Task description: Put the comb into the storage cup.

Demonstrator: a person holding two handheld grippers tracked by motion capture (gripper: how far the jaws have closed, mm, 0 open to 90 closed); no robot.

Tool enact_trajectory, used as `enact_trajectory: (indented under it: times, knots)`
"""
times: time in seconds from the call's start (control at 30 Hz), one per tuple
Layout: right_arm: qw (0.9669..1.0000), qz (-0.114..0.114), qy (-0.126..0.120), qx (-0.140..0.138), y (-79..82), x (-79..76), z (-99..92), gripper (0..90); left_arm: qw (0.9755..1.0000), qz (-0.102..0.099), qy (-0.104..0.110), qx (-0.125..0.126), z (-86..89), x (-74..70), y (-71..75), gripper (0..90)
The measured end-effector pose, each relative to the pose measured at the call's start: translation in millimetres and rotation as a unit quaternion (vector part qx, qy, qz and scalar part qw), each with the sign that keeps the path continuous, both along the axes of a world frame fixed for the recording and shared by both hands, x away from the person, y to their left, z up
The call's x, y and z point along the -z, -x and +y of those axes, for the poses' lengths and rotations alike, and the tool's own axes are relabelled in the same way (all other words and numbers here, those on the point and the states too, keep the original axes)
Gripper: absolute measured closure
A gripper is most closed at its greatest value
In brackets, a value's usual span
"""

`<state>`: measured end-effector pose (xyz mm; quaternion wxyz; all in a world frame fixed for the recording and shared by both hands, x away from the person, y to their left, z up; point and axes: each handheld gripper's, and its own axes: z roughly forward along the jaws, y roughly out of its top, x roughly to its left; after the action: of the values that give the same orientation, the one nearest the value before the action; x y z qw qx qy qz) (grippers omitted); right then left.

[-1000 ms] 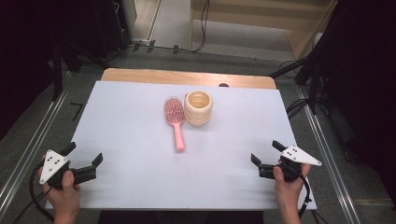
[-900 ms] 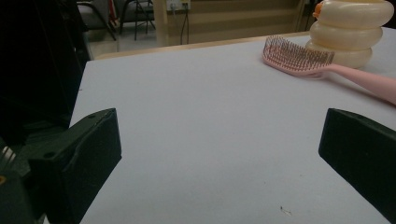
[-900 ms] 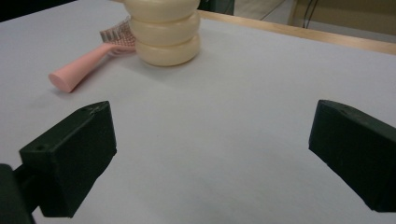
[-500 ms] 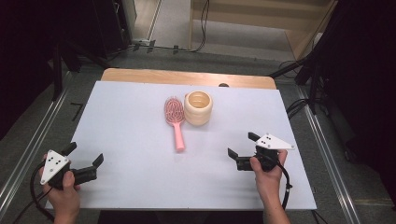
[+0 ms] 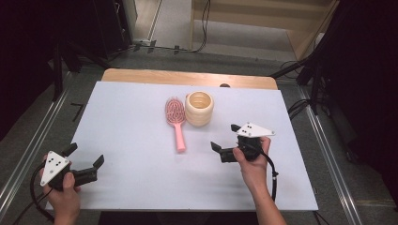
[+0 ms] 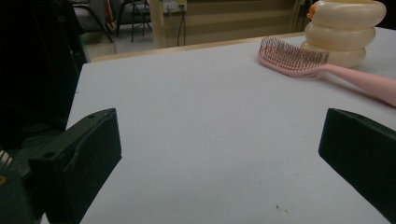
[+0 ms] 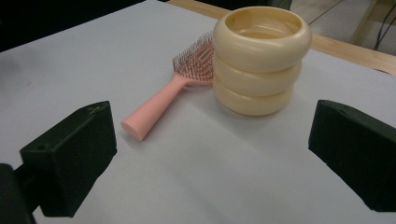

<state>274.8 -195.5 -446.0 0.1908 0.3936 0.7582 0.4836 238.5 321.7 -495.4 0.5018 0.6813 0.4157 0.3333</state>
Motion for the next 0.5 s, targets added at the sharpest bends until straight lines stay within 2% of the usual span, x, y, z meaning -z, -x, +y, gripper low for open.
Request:
enact_trajectory:
  times: [0.17,0.5]
  knots:
    - [0.9999,0.007,-0.002,-0.012,-9.8,-4.3,12.3,0.0,1.0,-0.001,0.0,0.001,0.0,0.0,0.1,0.0]
    - [0.9993,0.023,0.013,-0.028,-26.3,-6.7,35.6,0.0,1.0,0.0,-0.003,0.003,-0.4,-0.1,0.3,0.0]
